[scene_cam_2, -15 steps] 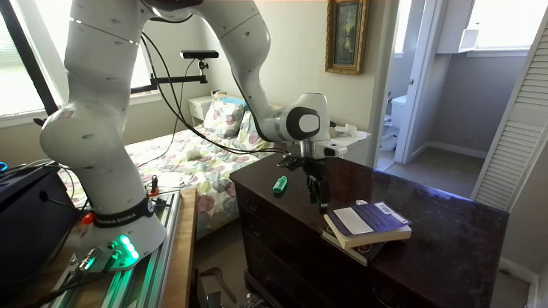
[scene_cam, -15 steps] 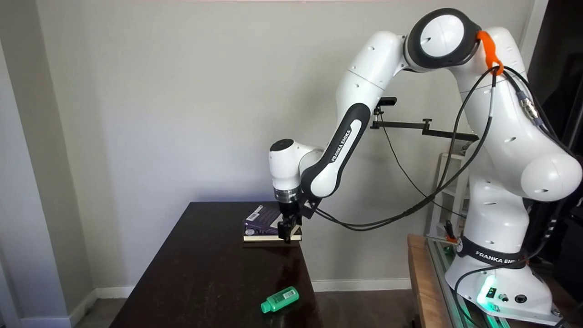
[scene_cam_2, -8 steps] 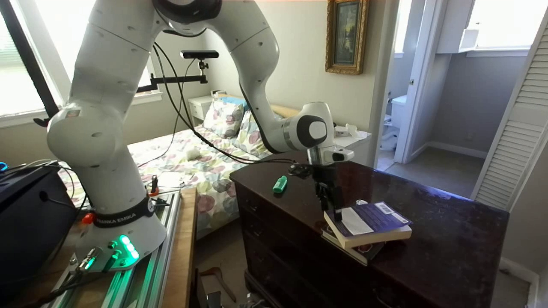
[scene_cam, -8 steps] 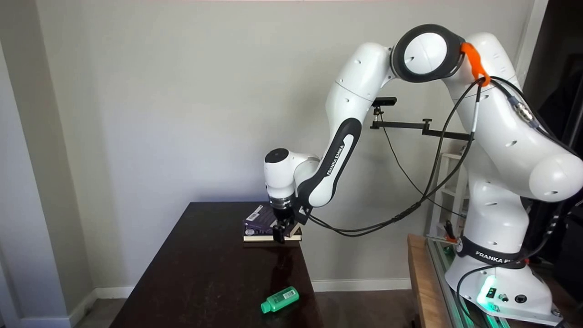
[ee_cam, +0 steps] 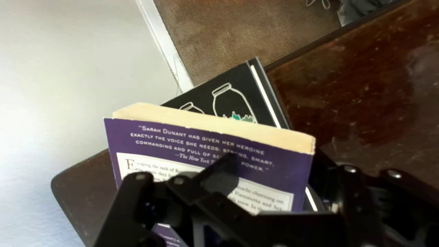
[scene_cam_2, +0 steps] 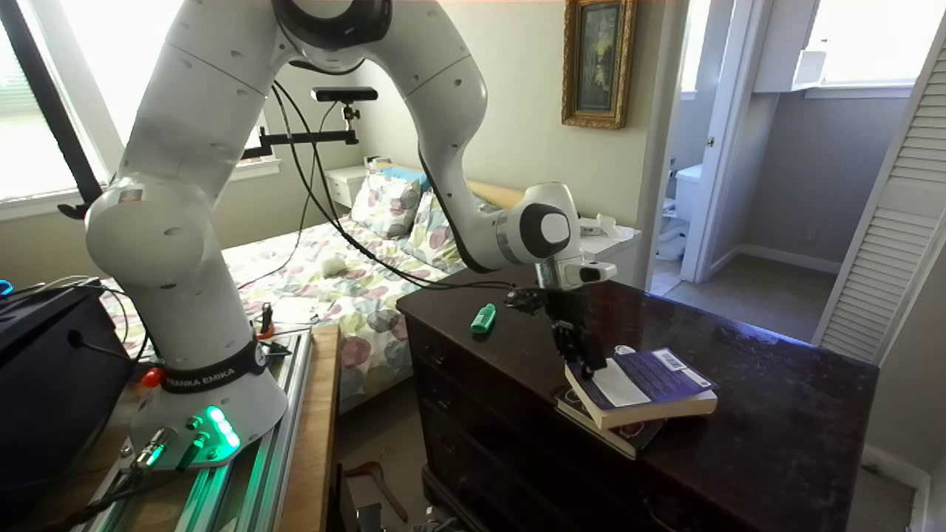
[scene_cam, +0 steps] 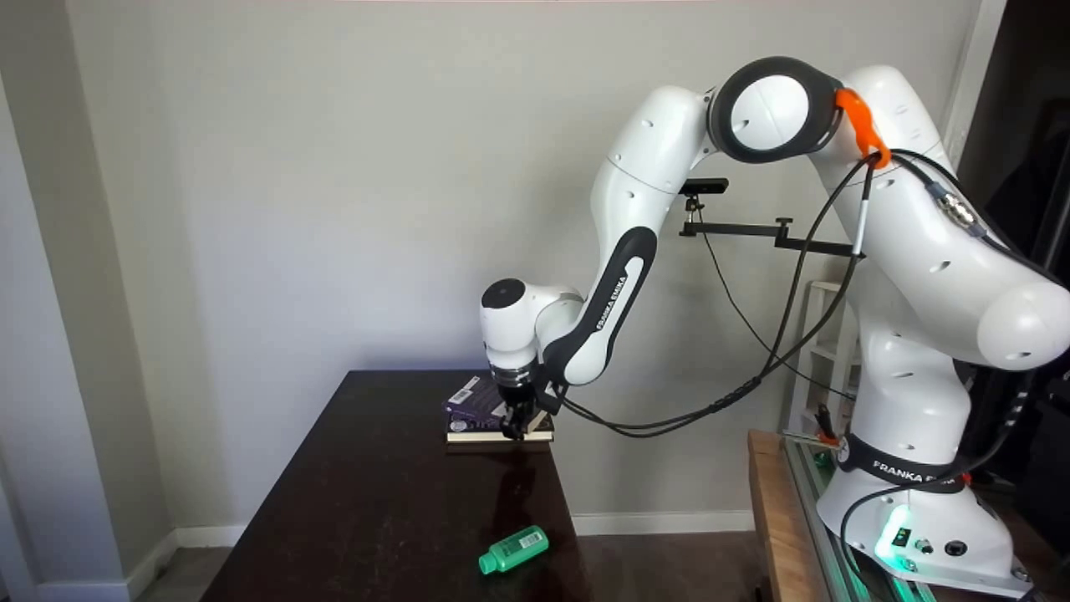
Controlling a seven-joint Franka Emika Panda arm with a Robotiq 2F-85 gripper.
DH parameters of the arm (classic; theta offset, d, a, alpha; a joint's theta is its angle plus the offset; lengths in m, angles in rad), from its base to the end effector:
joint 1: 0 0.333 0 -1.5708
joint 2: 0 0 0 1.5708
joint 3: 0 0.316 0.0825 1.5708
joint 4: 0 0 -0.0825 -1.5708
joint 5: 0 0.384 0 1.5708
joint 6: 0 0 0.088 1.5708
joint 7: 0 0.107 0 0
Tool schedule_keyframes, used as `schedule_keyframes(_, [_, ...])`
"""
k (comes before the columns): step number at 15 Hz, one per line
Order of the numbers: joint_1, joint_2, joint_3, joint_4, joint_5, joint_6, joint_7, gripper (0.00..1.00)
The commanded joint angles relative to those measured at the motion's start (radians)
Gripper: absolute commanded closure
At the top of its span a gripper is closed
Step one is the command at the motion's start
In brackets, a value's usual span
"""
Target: Unstack the two books.
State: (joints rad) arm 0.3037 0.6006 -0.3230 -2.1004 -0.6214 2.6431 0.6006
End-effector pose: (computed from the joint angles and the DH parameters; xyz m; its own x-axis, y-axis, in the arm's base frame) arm 0.5677 -0.0011 0.1353 0.9979 0.0078 0.0651 -0.0219 -0.8960 0.4436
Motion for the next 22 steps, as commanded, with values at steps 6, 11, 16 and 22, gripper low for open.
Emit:
schedule_keyframes(6, [-0.061,-0.074,0.106,-0.023,0.125,-0.018,-0.074,1.0])
schedule_keyframes(11, [-0.078,-0.13,0.145,-0.023,0.239,-0.026,-0.141,0.73])
schedule_keyframes(16, [-0.014,-0.113,0.061,-0.02,0.104,-0.035,-0.081,0.43])
schedule_keyframes(22, [0.076,-0.037,-0.02,0.001,-0.154,-0.076,0.055,0.02])
